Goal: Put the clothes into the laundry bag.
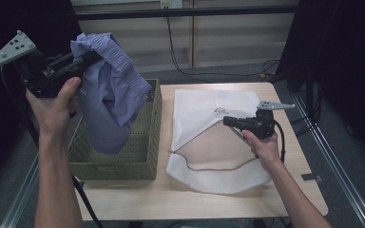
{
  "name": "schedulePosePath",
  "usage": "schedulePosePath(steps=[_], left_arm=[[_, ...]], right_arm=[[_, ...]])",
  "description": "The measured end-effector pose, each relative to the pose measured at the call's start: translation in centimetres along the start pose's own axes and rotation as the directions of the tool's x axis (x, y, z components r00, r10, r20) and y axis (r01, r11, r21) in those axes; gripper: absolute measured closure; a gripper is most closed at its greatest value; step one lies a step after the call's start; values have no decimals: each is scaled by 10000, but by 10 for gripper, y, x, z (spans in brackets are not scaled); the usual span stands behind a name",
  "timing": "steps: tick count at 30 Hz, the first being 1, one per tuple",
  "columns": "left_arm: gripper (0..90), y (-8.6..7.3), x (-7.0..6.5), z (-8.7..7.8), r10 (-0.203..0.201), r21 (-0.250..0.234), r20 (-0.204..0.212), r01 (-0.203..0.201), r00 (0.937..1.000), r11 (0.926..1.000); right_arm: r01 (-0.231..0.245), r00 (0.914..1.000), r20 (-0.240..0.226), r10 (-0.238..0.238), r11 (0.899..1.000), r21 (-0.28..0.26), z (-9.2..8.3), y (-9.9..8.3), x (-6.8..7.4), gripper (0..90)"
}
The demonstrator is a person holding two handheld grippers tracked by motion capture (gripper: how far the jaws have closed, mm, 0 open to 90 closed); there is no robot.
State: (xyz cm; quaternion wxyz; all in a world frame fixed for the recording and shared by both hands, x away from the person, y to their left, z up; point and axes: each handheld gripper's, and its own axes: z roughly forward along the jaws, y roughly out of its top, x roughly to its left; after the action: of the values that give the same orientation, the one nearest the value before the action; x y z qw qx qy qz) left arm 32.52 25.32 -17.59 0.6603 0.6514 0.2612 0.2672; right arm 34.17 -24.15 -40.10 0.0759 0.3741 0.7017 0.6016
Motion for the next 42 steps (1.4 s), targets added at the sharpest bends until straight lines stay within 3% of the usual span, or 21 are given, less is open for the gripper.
schedulePosePath(steps=[10, 17, 28, 42], left_arm=[[774, 27, -17, 7, 342, -321, 180, -336, 9993, 9989], [774, 43, -32, 13, 584, -584, 527, -554, 9969, 9968], [774, 43, -53, 19, 533, -683, 1198, -453, 9914, 9966], [774, 51, -82, 39, 776, -581, 2004, -673, 9766, 9960]], right_arm=[[17, 10000, 14, -17, 10000, 2, -1, 0, 0, 886], [14, 10000, -13, -14, 10000, 14, 0, 0, 1, 886], [3, 10000, -20, -3, 10000, 31, 0, 0, 1, 886], [74, 10000, -61, -74, 10000, 49, 1, 0, 1, 886]])
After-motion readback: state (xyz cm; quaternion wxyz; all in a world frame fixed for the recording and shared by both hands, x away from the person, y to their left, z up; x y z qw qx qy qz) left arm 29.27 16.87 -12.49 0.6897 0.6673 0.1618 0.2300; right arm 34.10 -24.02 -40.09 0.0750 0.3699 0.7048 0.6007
